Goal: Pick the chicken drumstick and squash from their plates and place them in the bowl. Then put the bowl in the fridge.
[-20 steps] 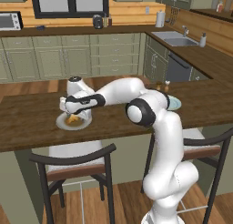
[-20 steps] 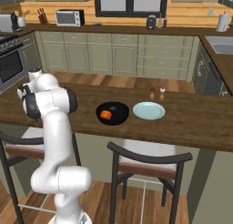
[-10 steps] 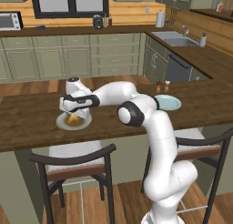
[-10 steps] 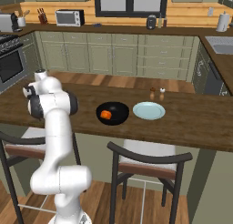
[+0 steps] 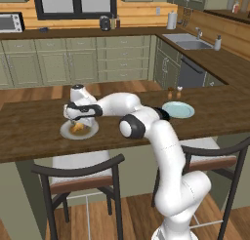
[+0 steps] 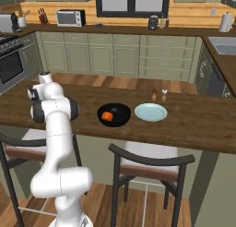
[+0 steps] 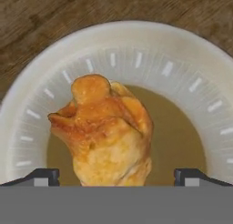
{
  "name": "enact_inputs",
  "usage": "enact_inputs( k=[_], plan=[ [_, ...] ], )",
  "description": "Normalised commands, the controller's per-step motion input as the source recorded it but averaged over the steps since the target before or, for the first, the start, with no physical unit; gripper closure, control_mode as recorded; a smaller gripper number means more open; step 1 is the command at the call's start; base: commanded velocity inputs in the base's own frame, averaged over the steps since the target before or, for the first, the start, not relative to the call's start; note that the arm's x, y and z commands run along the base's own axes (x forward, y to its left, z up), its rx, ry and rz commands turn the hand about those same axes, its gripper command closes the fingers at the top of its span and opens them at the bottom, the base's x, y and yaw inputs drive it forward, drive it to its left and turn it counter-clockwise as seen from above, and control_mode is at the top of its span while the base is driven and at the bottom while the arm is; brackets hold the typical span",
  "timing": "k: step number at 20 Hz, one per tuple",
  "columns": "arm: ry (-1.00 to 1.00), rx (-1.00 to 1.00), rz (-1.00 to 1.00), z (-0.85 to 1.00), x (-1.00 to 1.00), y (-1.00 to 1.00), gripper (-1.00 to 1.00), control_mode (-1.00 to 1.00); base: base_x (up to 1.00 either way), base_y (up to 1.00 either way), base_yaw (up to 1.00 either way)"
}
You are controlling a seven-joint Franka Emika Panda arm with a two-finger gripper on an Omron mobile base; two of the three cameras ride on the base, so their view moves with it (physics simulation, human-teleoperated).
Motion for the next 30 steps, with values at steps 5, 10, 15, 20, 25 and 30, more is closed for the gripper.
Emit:
enact_inputs(
  k=[5,10,15,20,25,30],
  plan=[
    [0.09,-0.04,0.03,-0.44,0.24,0.2,-1.0,-1.0,0.0,0.0,0.0],
    [0.06,-0.03,0.05,-0.46,-0.01,0.13,1.0,-1.0,0.0,0.0,0.0],
    [0.01,0.0,0.03,-0.55,-0.72,-0.51,1.0,-1.0,0.0,0.0,0.0],
    [-0.19,0.1,0.0,-0.06,-1.0,-1.0,1.0,-1.0,0.0,0.0,0.0],
    [-0.33,0.19,0.0,0.18,-1.0,-1.0,1.0,-1.0,0.0,0.0,0.0],
    [-0.42,0.26,0.0,0.02,-1.0,-1.0,1.0,-1.0,0.0,0.0,0.0]
  ],
)
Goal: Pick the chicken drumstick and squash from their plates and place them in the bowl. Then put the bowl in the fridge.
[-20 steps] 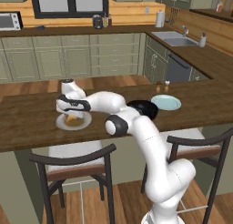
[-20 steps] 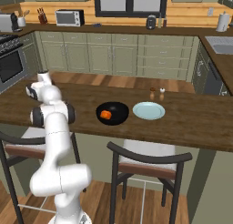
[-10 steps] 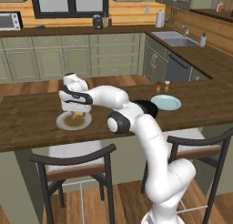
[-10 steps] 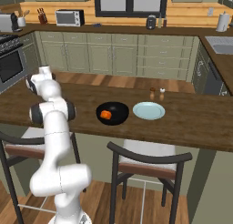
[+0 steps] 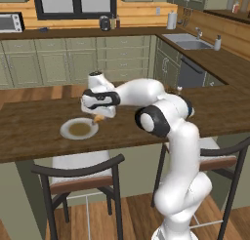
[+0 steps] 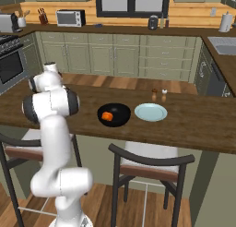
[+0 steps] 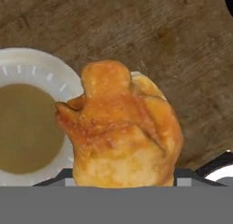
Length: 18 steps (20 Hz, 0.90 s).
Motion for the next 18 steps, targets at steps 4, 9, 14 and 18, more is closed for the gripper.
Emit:
enact_inputs(
  k=[4,9,14,18],
  plan=[
    [-0.4,0.24,0.0,0.85,-0.95,-0.88,1.0,-1.0,0.0,0.0,0.0],
    [-0.14,0.03,0.0,1.0,-0.41,-0.96,1.0,-1.0,0.0,0.0,0.0],
    [0.01,-0.01,0.0,0.99,-0.12,-0.99,1.0,-1.0,0.0,0.0,0.0],
    [0.01,-0.02,-0.01,0.62,0.0,-0.91,1.0,-1.0,0.0,0.0,0.0]
  ],
)
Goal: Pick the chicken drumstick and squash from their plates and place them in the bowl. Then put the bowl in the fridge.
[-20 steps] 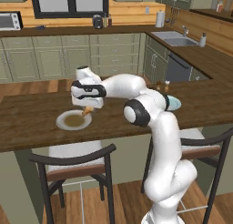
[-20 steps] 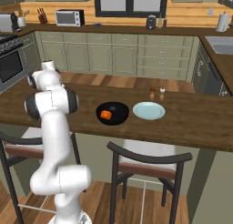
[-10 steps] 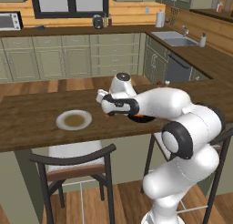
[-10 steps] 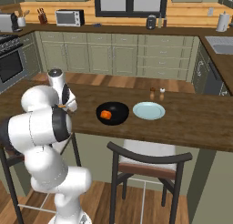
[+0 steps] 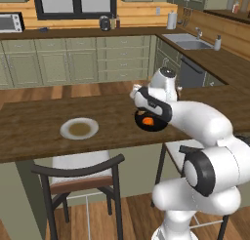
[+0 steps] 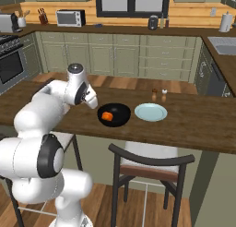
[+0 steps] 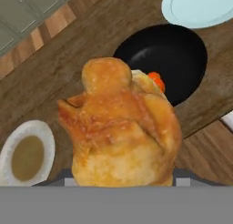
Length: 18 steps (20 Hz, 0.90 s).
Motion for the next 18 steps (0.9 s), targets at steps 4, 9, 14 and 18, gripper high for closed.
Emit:
enact_inputs(
  k=[4,9,14,18],
  plan=[
    [0.11,-0.03,-0.03,0.08,0.16,-0.73,1.0,-1.0,0.0,0.0,0.0],
    [0.1,-0.15,0.0,0.0,0.22,-0.53,1.0,-1.0,0.0,0.0,0.0],
    [0.17,-0.17,0.0,-0.2,0.15,-0.46,1.0,-1.0,0.0,0.0,0.0],
    [0.15,-0.08,0.01,-0.44,0.27,-0.19,1.0,-1.0,0.0,0.0,0.0]
  ],
)
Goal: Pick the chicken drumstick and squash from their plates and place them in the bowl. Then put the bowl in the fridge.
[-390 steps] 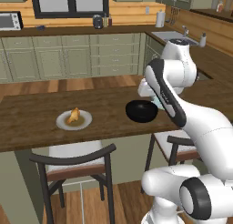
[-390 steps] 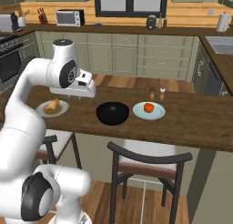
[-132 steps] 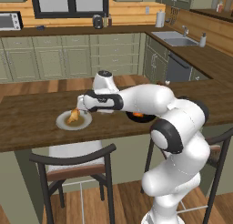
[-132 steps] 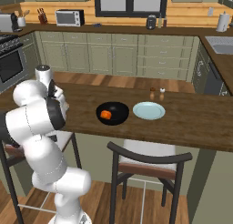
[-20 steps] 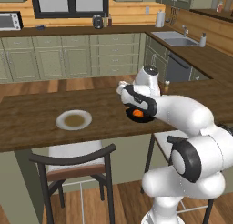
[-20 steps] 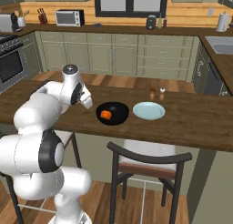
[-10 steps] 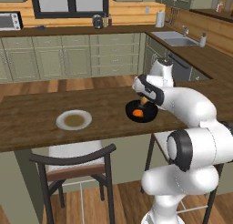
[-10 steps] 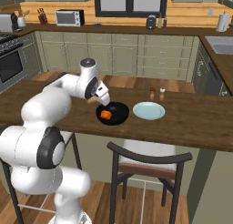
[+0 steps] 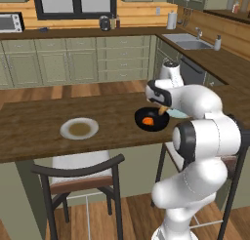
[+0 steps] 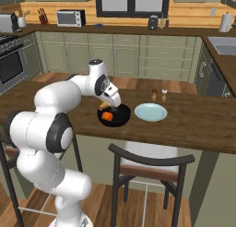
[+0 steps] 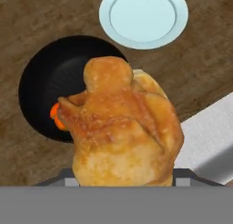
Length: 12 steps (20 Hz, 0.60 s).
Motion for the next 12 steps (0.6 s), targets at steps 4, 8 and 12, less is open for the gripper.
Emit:
enact_inputs(
  k=[4,8,12],
  plan=[
    [0.07,0.0,0.02,-0.3,0.36,-0.16,1.0,-1.0,0.0,0.0,0.0],
    [0.03,0.03,0.08,-0.12,0.6,-0.17,1.0,-1.0,0.0,0.0,0.0],
    [0.03,0.01,0.1,-0.31,0.68,-0.03,1.0,-1.0,0.0,0.0,0.0]
  ],
)
